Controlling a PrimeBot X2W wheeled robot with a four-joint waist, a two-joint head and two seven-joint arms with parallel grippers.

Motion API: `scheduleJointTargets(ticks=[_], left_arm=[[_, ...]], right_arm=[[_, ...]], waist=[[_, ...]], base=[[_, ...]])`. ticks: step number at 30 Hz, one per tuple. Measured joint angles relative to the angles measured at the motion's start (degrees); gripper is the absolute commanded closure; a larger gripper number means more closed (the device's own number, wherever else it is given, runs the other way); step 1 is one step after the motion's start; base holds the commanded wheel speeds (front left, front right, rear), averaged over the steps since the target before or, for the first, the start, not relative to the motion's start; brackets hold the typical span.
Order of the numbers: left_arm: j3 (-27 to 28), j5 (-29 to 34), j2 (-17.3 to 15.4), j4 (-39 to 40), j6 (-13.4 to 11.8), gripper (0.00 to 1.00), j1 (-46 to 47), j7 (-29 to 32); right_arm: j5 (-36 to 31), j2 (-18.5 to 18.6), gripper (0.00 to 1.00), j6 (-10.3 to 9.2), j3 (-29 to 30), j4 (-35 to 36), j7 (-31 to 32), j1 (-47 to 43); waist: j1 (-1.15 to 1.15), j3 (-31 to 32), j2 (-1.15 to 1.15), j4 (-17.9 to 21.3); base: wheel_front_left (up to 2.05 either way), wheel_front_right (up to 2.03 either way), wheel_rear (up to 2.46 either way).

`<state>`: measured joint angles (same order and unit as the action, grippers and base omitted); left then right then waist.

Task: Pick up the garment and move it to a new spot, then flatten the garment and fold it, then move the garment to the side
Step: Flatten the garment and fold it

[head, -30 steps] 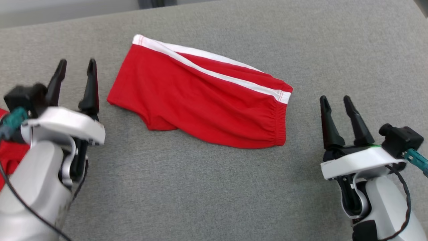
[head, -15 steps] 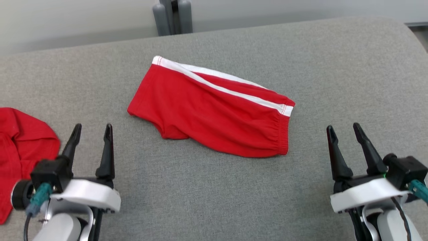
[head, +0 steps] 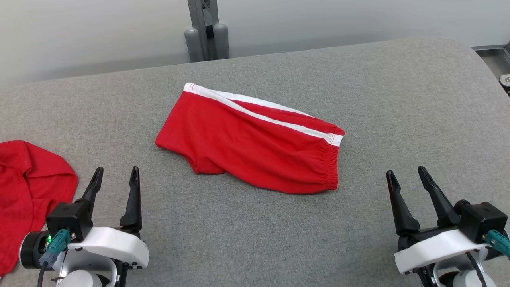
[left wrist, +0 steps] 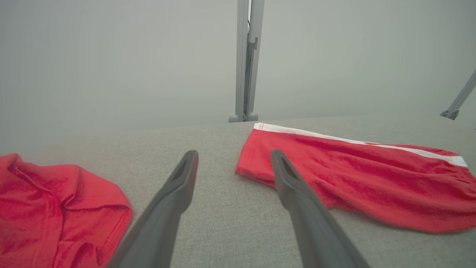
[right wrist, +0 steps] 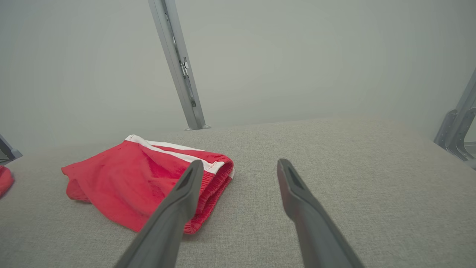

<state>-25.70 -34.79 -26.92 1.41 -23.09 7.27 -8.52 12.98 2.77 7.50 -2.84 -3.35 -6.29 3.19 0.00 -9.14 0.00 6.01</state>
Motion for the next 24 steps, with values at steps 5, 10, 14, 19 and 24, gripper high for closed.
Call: scheduleJointTargets(ticks=[5,10,14,19,24], left_arm=[[0.0,0.0,0.0,0.0,-0.3,0.00,0.2,0.4],[-0.3,0.0,-0.2,-0.1,0.2,0.00,2.0,1.0],[-1.6,0.0,0.1,-1.6,3.0,0.00,6.4,2.3],[-3.5,-0.6,1.1,-6.3,7.9,0.00,14.8,5.4],[-4.9,-2.6,2.7,-14.8,12.7,0.00,22.6,9.7]], right_arm=[[0.2,0.0,0.00,0.00,0.0,0.7,0.5,-0.2],[0.5,0.0,0.00,0.00,-0.2,1.0,0.9,0.0],[0.6,0.0,0.00,0.00,-0.4,1.3,1.1,1.1],[0.7,0.0,0.00,0.00,-1.3,1.5,1.0,2.5],[1.1,0.0,0.00,0.00,-2.4,1.1,0.4,3.8]], waist=[[0.00,-0.4,0.00,0.1],[0.00,-1.2,0.00,0.2],[0.00,-2.3,0.00,0.3],[0.00,-4.1,0.00,1.4],[0.00,-6.3,0.00,3.2]], base=[[0.00,0.00,0.00],[0.00,0.00,0.00],[0.00,0.00,0.00],[0.00,0.00,0.00],[0.00,0.00,0.00]])
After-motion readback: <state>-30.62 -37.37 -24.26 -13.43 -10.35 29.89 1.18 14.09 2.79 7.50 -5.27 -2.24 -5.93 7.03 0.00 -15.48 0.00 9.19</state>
